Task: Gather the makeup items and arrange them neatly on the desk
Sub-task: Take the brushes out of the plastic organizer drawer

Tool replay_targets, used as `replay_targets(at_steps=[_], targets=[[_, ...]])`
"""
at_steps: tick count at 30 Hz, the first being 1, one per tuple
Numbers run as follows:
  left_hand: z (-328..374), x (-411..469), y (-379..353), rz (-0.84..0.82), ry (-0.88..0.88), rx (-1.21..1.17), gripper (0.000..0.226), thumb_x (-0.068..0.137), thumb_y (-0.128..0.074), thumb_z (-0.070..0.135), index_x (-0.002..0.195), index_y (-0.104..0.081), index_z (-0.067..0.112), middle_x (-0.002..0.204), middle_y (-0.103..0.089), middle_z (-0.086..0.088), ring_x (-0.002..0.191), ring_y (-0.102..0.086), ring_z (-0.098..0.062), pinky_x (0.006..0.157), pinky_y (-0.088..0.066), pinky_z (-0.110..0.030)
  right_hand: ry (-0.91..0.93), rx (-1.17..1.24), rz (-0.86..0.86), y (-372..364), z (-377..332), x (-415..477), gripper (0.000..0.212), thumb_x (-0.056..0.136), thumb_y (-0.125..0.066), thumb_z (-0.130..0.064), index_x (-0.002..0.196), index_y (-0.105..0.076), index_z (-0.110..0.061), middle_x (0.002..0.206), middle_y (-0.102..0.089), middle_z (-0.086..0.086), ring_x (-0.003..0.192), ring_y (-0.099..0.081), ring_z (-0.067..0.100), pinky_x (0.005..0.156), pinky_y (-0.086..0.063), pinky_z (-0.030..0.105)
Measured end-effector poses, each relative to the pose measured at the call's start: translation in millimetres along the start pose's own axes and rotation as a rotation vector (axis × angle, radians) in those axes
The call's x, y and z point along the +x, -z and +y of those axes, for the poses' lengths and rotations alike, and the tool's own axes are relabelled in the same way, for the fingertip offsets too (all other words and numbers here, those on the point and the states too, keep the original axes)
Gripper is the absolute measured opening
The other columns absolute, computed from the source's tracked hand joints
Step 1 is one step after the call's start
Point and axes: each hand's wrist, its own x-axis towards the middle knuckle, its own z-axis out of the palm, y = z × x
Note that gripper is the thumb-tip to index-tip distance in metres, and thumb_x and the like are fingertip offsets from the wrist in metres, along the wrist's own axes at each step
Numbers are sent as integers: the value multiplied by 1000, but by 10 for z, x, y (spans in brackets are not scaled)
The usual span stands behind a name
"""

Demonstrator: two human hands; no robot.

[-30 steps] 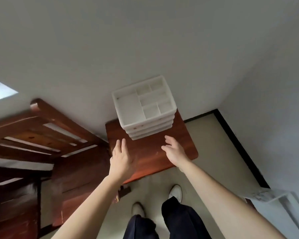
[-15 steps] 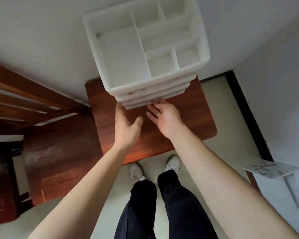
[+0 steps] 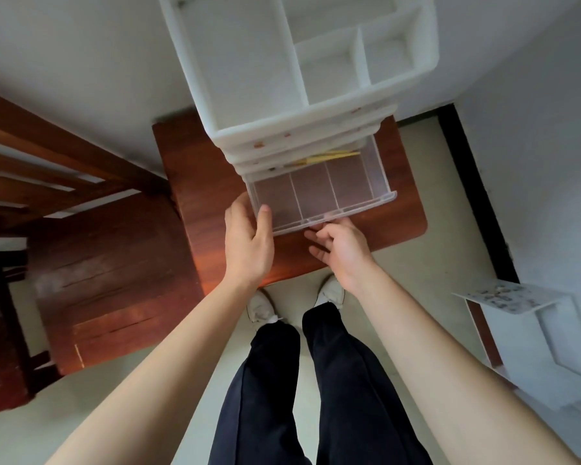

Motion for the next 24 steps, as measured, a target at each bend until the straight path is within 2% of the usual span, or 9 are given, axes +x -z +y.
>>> replay_targets(at_steps=[4, 7, 10, 14, 17, 18, 20, 22, 24], targets=[[-69, -104, -37, -45, 1, 3, 42, 96, -46, 15, 137, -40, 20, 130, -49, 8, 128, -45, -15, 106, -39, -35, -8, -12, 9, 119, 90, -143, 37, 91, -37, 6, 109, -53, -22, 100, -66, 1, 96, -67, 19, 74, -50, 31], [-100, -160, -35, -68, 17, 30, 46, 95, -45, 11, 139, -38, 21, 127, -46, 11, 127, -46, -15, 102, -39, -31, -19, -9, 32, 151, 36, -180, 31, 93, -40, 4, 104, -54, -21, 101, -65, 3, 94, -67, 18, 73, -50, 30], [-104, -183, -26, -87, 18, 49, 48, 94, -45, 9, 140, -37, 22, 125, -45, 12, 120, -47, -9, 98, -39, -29, 23, -152, 185, 163, -7, -202, 18, 94, -47, -5, 97, -50, -22, 101, -65, 4, 88, -67, 17, 67, -49, 29], [-96, -204, -15, -95, 15, 83, 49, 98, -45, 12, 145, -33, 23, 129, -44, 10, 111, -42, 0, 95, -32, -23, 321, -361, 452, 231, -187, -288, 7, 91, -53, -17, 97, -52, -14, 80, -58, -4, 70, -56, 9, 66, -42, 25], [-124, -215, -15, -92, -18, 94, 49, 100, -45, 15, 147, -32, 23, 135, -47, 4, 114, -44, -1, 96, -32, -21, 678, -715, 428, 253, -385, -303, 9, 88, -60, -21, 95, -56, -18, 85, -58, -9, 72, -54, 1, 64, -39, 13], [-137, -212, -16, -90, -19, 101, 49, 100, -45, 17, 147, -32, 23, 137, -48, 1, 117, -45, -4, 97, -33, -22, 767, -888, 381, 254, -446, -272, 14, 87, -62, -23, 100, -58, -19, 94, -60, -8, 80, -56, 2, 70, -41, 12], [-161, -208, -19, -87, -20, 114, 49, 100, -45, 19, 148, -32, 25, 137, -49, -1, 116, -44, -3, 97, -33, -23, 837, -1293, 240, 248, -571, -123, 36, 85, -66, -27, 120, -58, -19, 117, -59, -2, 106, -57, 13, 90, -45, 25], [-184, -204, -22, -83, -32, 128, 50, 100, -45, 19, 148, -32, 24, 137, -50, 0, 112, -40, 3, 96, -32, -22, 767, -1624, 62, 197, -719, 57, 70, 80, -70, -27, 143, -41, -20, 144, -44, 6, 134, -40, 27, 110, -34, 40], [-200, -198, -33, -83, -39, 132, 50, 100, -45, 19, 148, -32, 24, 136, -51, 0, 110, -38, 7, 97, -32, -22, 700, -1764, -97, 100, -861, 194, 97, 73, -74, -25, 154, -21, -23, 159, -23, 7, 148, -18, 32, 120, -21, 47]])
